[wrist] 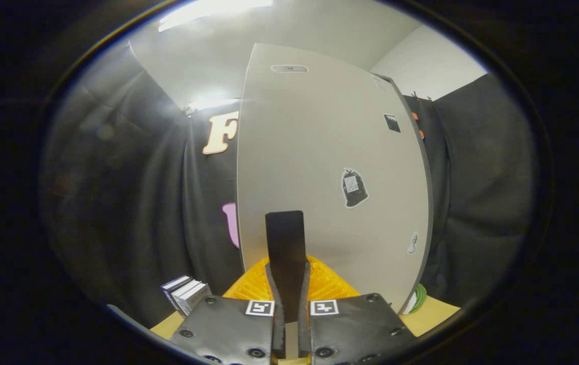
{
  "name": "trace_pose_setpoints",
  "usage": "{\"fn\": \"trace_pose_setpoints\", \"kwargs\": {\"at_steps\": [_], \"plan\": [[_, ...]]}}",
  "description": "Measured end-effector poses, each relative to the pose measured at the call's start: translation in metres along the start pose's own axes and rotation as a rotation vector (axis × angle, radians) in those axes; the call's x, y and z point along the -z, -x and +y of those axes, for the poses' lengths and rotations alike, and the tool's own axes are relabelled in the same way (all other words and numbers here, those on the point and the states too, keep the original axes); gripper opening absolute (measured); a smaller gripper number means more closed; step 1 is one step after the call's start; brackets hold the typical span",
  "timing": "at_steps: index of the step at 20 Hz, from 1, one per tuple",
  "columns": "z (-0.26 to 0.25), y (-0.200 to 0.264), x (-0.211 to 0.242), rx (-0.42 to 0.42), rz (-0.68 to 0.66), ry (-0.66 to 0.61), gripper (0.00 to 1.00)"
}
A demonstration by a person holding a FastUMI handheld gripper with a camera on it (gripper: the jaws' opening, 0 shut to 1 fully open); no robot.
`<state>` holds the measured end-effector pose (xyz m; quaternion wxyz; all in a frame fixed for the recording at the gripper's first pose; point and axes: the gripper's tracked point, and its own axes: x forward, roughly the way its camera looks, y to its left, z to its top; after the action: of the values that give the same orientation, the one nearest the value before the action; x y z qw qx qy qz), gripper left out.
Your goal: Open the shoe cabinet door, grab the shoes and put them into the shoe cabinet, then close the shoe cabinet door.
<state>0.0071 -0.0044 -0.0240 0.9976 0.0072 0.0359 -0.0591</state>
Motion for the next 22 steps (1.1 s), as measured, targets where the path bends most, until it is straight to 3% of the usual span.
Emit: {"fn": "trace_pose_setpoints", "kwargs": {"at_steps": [15, 22], "plan": [[-0.024, 0.047, -0.014, -0.214, -0.002, 0.015, 0.11], [-0.058, 0.075, -0.018, -0.262, -0.027, 0.033, 0.11]]}}
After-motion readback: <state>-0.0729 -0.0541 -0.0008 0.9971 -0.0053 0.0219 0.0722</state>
